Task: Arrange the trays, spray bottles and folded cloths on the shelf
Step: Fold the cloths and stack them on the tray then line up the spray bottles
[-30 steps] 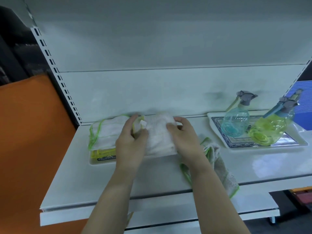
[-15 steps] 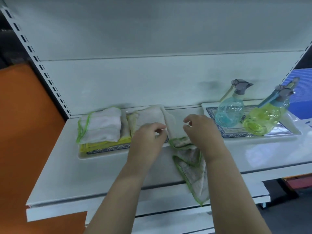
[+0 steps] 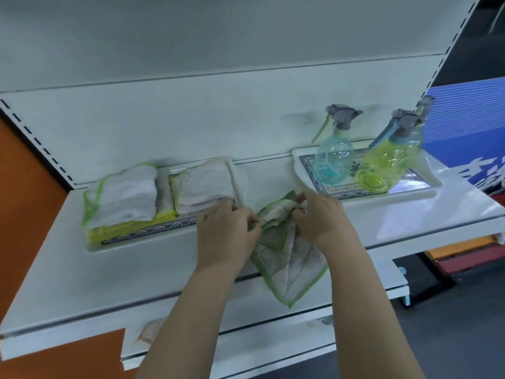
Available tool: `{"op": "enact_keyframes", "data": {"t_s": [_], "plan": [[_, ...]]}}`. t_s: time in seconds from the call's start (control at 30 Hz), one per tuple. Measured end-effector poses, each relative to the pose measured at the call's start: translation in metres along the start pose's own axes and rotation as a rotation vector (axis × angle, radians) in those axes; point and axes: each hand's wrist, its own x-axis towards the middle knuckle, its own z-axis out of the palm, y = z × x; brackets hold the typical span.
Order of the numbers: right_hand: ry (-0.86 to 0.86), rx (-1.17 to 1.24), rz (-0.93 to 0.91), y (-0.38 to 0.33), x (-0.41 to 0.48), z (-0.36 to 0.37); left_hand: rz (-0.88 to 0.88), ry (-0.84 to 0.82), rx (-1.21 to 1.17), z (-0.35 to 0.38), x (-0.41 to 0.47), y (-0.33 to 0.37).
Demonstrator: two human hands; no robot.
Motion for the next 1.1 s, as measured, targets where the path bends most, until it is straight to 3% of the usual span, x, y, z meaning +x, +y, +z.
{"op": "enact_keyframes", "data": {"t_s": [0.2, 0.37, 0.5, 0.63, 0.87, 0.97, 1.1], "plan": [[-0.012, 0.188, -0.145, 0.005, -0.011, -0.008, -0.087, -0.195, -0.064, -0.001, -0.012, 0.011], [-0.064, 0.405, -0.329, 0.011, -0.019, -0.018, -0.148, -0.23, -0.081, -0.009, -0.023, 0.02], [-0.085, 0.367, -0.442, 0.01, -0.022, -0.021, -0.16, -0.054, -0.134, -0.013, -0.035, 0.014], [-0.023, 0.384, -0.51, 0.009, -0.027, -0.028, -0.287, 0.181, -0.547, -0.031, -0.047, 0.009], [-0.108, 0.424, -0.647, -0.014, -0.029, -0.059, -0.295, 0.476, -1.151, -0.102, -0.05, 0.022], [-0.072, 0.446, -0.709, -0.027, -0.028, -0.064, -0.307, 0.493, -1.137, -0.125, -0.049, 0.029], [-0.282, 0.595, -0.699, -0.038, -0.028, -0.068, -0.247, 0.547, -1.027, -0.145, -0.055, 0.035]]}}
